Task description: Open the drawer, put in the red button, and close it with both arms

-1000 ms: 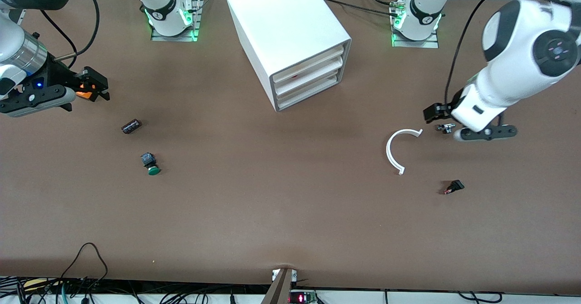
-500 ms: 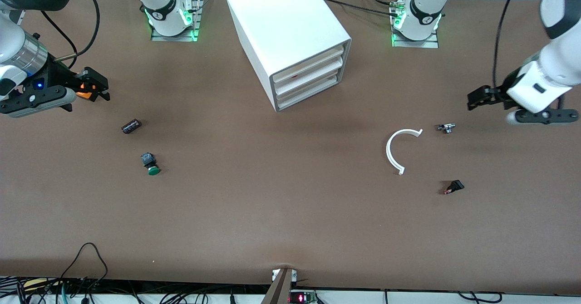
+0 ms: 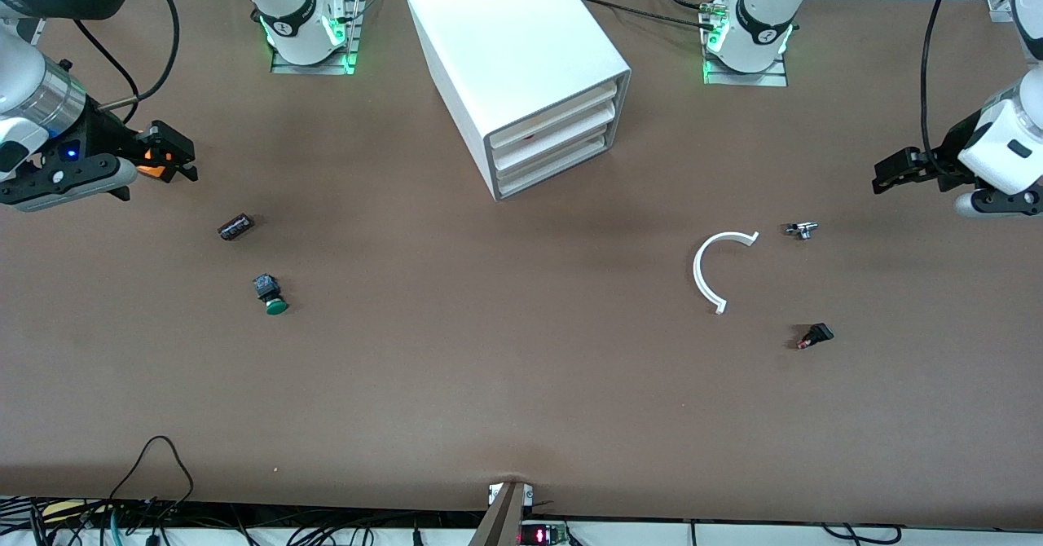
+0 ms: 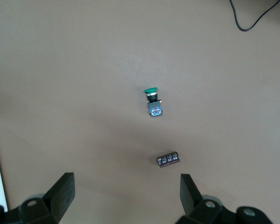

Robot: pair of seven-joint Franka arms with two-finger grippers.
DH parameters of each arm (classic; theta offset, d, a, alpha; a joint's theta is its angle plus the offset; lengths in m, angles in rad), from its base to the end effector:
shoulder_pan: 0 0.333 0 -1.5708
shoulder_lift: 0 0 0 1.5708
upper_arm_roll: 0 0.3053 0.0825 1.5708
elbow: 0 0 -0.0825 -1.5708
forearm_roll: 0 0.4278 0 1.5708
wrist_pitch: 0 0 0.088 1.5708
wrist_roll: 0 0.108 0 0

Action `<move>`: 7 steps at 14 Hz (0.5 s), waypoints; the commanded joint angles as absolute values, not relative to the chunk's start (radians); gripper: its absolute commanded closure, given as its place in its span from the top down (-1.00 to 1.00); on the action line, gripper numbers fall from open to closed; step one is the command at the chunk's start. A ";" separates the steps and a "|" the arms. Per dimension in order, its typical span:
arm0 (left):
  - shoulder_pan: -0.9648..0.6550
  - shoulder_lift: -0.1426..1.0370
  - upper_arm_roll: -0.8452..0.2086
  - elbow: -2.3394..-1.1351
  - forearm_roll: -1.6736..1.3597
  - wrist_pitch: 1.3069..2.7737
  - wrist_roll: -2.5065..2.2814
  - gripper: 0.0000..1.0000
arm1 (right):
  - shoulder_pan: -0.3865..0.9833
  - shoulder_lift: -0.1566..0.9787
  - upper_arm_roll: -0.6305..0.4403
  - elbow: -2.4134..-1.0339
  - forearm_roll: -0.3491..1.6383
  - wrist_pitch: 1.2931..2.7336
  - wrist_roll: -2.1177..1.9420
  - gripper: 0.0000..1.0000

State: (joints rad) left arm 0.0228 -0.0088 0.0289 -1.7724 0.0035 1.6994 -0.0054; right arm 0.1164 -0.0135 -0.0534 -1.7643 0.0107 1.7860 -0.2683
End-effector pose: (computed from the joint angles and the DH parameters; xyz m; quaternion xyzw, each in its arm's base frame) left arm 0.5956 0.0312 0.5246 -0.9991 -0.0282 0.0321 0.0009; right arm 0.6045 0.0389 0.5391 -0.9863 -0.1638 -0.0181 0.0038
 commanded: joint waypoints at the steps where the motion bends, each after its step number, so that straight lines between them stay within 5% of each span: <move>1: 0.014 -0.052 0.035 -1.763 0.023 1.671 0.006 1.00 | 0.109 -0.003 -0.046 -1.740 0.014 1.775 -0.265 1.00; 7: 0.005 -0.046 0.034 -1.710 0.025 1.661 -0.015 1.00 | 0.109 -0.002 -0.046 -1.740 0.014 1.775 -0.265 1.00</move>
